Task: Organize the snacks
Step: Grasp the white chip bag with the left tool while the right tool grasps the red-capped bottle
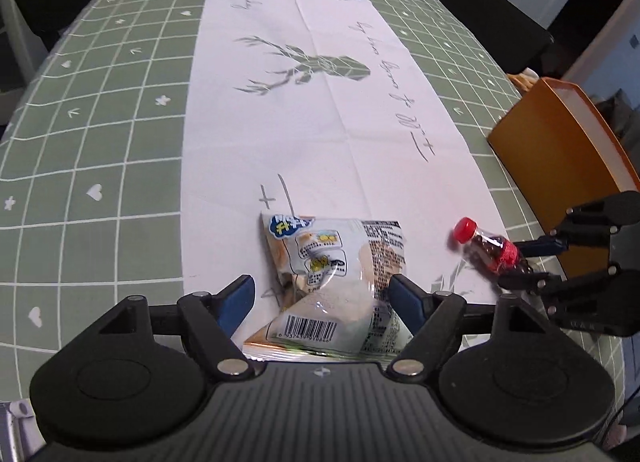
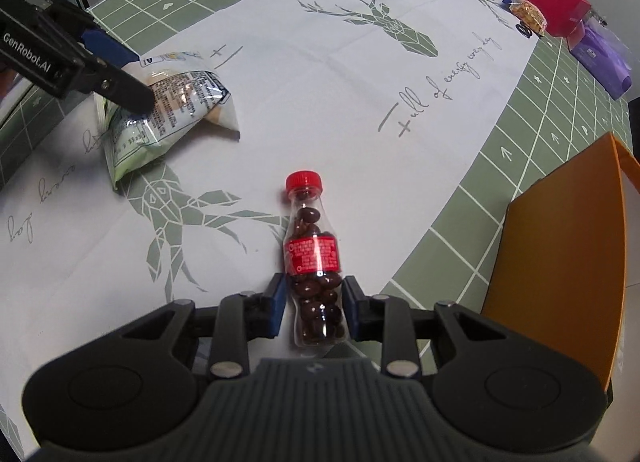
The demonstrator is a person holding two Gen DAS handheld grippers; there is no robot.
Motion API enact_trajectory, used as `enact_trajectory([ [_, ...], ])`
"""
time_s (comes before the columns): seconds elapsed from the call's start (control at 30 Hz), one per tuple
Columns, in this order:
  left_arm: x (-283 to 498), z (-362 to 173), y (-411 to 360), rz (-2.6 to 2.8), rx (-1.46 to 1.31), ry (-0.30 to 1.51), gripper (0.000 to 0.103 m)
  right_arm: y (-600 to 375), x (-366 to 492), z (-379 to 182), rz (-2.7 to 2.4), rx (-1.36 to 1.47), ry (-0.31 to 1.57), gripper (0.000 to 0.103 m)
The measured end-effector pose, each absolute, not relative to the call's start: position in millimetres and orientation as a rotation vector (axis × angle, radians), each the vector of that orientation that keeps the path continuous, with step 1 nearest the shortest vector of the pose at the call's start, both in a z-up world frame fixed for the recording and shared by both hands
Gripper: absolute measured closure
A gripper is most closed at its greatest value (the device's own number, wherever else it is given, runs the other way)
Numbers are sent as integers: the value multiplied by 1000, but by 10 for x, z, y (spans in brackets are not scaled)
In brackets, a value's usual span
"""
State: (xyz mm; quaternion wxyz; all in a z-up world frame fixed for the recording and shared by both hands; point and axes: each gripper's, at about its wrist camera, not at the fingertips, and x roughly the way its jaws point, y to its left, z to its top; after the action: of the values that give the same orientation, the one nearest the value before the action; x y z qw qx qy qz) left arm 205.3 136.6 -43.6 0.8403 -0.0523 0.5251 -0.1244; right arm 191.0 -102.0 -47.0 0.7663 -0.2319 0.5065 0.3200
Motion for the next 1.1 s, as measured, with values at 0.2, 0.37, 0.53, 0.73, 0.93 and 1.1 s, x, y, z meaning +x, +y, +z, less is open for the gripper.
enact_trajectory([
  [0.2, 2021, -341, 1089, -211, -1, 1050, 13, -990, 1959, -507, 681, -487, 1092, 74],
  [0.37, 2043, -426, 842, -199, 77, 1080, 11, -999, 1993, -535, 674, -447, 1086, 73],
  [0.53, 2075, -550, 772, -149, 149, 1085, 9, -1006, 1996, -539, 682, -433, 1075, 73],
  [0.73, 2066, -599, 773, -165, 179, 1065, 9, -1019, 2005, -546, 687, -411, 1056, 73],
  [0.93, 2009, -577, 759, -192, 206, 1046, 24, -1012, 1996, -541, 688, -410, 1061, 73],
  [1.1, 1980, -549, 768, -212, 215, 1039, 36, -1006, 1974, -535, 695, -419, 1067, 73],
])
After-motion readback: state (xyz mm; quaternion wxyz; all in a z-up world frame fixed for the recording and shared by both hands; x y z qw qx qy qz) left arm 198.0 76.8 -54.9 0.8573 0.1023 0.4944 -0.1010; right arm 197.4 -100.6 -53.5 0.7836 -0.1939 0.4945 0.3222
